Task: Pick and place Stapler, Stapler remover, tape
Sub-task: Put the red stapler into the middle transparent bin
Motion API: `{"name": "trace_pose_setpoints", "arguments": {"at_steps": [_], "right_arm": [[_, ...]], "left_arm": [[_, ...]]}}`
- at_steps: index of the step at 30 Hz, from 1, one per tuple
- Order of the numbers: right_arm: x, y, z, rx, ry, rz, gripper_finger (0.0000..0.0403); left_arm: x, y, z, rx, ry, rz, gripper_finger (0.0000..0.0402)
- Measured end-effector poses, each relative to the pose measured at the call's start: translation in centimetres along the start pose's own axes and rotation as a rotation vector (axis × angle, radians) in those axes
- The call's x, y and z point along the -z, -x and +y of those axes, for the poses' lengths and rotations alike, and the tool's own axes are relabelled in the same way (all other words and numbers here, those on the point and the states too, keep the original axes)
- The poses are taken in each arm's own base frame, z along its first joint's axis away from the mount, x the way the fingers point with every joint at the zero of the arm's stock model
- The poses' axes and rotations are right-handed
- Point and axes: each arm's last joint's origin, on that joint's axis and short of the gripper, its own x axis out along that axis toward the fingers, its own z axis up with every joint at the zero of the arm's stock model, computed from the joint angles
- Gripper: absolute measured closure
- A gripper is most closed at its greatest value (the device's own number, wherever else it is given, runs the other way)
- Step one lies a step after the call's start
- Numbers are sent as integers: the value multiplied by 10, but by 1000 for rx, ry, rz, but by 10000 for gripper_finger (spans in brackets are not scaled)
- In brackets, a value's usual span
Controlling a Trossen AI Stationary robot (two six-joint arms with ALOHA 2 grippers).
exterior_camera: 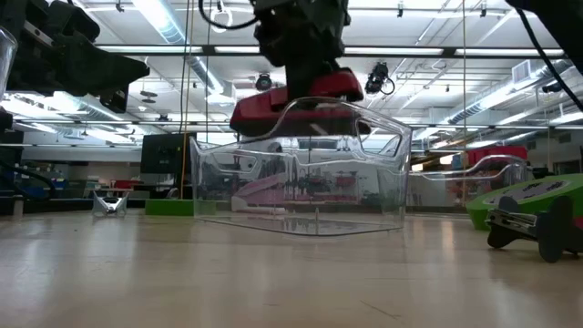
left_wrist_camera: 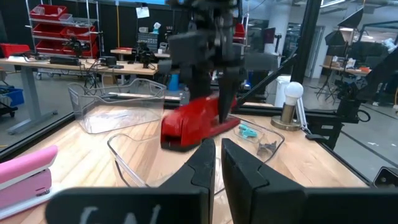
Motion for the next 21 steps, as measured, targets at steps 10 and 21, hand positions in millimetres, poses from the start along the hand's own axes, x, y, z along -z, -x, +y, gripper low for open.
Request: {"name": "trace_pose_setpoints", "arguments": {"at_steps": [10, 21], "right_arm": [[-9, -29, -10, 96, -21, 27, 261], [1, -63, -22, 128, -60, 95, 261]], "left_arm": [[0, 0, 0, 0, 0, 0, 371], [0, 0, 0, 0, 0, 0, 371]]}}
